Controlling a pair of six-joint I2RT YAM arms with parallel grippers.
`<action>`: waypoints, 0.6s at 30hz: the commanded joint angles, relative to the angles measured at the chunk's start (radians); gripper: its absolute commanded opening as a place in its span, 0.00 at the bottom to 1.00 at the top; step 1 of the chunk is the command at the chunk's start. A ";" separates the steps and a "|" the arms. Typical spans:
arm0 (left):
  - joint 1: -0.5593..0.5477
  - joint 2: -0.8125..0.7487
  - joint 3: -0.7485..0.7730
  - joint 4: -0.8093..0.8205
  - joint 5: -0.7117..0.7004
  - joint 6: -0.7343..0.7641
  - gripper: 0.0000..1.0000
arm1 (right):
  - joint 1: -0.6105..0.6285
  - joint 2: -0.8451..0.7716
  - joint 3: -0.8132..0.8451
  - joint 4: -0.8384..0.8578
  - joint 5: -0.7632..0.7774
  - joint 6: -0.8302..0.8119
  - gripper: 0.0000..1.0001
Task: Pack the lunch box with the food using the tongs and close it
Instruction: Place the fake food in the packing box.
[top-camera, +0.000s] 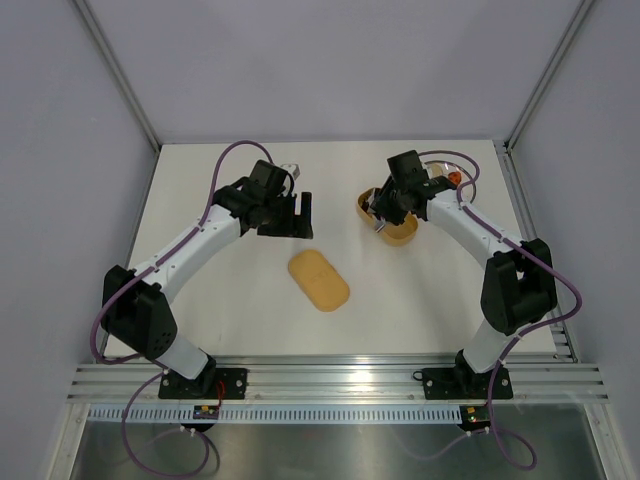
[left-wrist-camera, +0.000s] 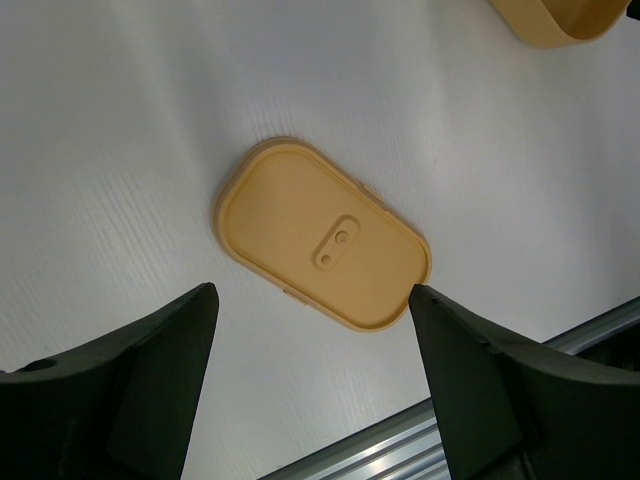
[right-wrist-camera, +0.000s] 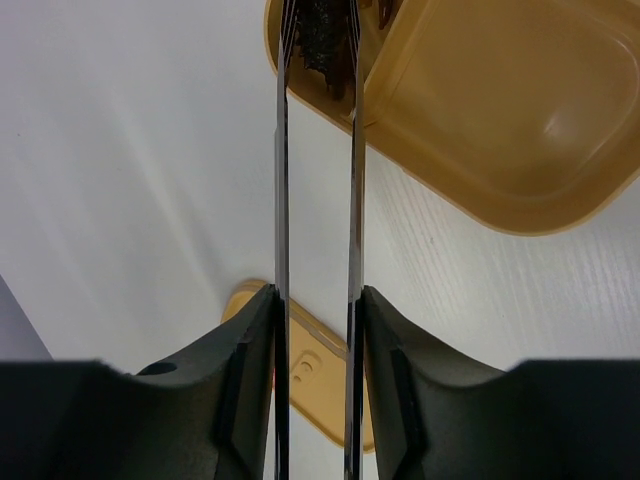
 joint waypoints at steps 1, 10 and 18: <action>0.006 -0.046 -0.014 0.030 -0.002 0.017 0.81 | 0.003 -0.049 -0.007 0.017 0.010 0.010 0.44; 0.006 -0.049 -0.017 0.034 -0.002 0.014 0.81 | 0.003 -0.095 0.002 -0.018 0.073 0.002 0.47; 0.006 -0.049 -0.018 0.037 0.001 0.013 0.81 | 0.005 -0.130 0.012 -0.034 0.113 -0.020 0.42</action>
